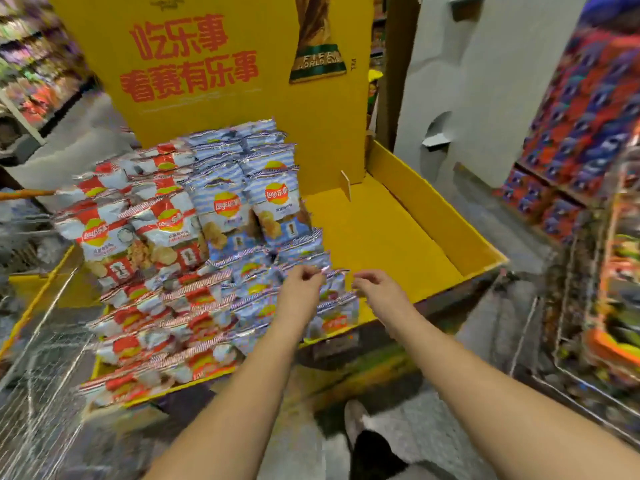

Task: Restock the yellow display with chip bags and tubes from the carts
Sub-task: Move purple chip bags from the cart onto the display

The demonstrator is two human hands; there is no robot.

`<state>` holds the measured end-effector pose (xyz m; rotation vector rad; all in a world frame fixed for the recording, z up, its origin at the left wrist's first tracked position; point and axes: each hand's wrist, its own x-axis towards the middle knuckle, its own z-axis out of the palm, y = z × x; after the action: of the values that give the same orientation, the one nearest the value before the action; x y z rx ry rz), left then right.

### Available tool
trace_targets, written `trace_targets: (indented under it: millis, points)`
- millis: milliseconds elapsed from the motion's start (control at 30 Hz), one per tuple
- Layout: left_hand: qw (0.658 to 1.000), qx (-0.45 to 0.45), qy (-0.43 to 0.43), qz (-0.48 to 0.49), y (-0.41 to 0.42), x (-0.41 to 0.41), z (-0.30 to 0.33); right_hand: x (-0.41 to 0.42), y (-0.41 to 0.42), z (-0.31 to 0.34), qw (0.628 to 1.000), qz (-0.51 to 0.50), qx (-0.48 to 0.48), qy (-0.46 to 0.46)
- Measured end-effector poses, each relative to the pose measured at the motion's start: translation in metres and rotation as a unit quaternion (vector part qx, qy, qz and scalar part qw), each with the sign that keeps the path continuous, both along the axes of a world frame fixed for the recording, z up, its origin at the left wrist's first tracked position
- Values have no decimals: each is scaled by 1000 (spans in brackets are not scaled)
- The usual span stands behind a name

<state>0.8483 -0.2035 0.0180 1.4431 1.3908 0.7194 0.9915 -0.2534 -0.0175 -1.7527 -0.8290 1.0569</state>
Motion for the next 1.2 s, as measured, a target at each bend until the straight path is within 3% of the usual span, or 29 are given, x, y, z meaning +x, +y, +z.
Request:
trace_targets:
  millis: [267,600,733,867,967,1133,1200]
  points:
    - [978,-87,23,-189,-136,73,-14,57,-218,-24,985,-152,-79,24]
    - [929,-95,10,-357,-268,182,-19,126,-383,-9,941,-327,-80,30]
    - [893,-121,17,-432,-333,236,-30,154,-454,-18,925,-363,-107,-21]
    - [851,-108,55,-511,-419,292,-44,193,-551,-34,912,-376,-141,-84]
    - [817,-45,95,-567,-480,325,-50,222,-628,-46,894,-378,-206,-122]
    - [704,130,179,-675,-574,379,-75,275,-750,-89,852,-364,-331,-181]
    - [638,203,216,-711,-611,403,-92,296,-788,-102,832,-341,-396,-187]
